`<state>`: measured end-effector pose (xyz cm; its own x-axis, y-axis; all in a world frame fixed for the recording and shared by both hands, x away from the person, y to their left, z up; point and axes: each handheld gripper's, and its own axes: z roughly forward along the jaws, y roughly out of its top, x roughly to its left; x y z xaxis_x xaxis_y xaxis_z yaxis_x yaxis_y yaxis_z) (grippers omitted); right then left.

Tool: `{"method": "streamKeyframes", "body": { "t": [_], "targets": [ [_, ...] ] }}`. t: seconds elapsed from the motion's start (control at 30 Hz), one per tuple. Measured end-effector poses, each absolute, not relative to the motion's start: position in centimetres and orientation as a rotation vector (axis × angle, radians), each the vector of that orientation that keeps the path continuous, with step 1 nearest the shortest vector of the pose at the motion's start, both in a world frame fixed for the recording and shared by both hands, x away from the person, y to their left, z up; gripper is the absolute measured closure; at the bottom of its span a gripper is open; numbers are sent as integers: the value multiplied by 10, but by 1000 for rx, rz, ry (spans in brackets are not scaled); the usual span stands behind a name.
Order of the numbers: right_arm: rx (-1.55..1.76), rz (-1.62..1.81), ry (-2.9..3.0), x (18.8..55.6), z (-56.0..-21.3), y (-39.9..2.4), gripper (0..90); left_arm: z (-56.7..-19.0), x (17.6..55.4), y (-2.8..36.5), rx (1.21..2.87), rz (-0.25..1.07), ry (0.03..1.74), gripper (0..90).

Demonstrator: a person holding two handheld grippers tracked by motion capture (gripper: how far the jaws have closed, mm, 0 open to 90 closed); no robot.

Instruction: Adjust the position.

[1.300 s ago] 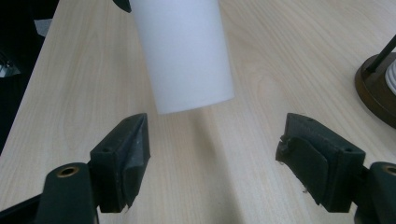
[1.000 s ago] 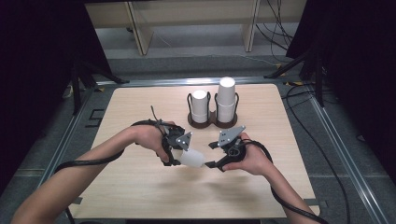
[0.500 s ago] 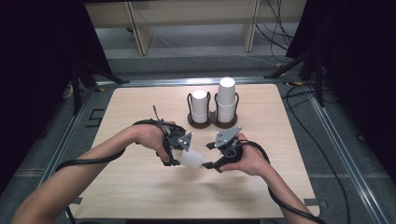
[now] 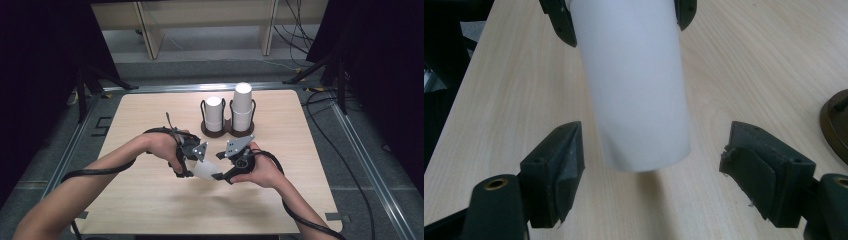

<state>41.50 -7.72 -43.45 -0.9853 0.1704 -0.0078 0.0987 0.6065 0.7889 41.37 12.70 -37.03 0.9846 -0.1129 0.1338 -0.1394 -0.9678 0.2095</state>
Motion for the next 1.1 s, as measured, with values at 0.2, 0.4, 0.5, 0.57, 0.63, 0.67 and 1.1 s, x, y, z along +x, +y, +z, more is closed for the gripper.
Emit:
{"method": "streamKeyframes", "body": {
  "t": [0.2, 0.4, 0.5, 0.57, 0.63, 0.67, 1.1],
  "targets": [
    [227, 1334, 2742, 415, -434, -72, 241, -370, 414, 127, 2922, 178, -195, 311],
    [239, 1332, 2763, 414, -435, -67, 242, -370, 414, 126, 2931, 183, -201, 311],
    [216, 1330, 2745, 415, -434, -65, 243, -370, 414, 125, 2934, 180, -207, 311],
    [231, 1334, 2757, 414, -434, -64, 243, -369, 414, 124, 2934, 183, -205, 311],
    [218, 1327, 2748, 415, -434, -63, 244, -368, 414, 123, 2938, 182, -210, 311],
    [218, 1327, 2748, 415, -434, -63, 244, -368, 414, 123, 2938, 182, -210, 311],
    [263, 1336, 2777, 410, -438, -56, 248, -368, 414, 122, 2951, 182, -219, 311]
  ]
}}
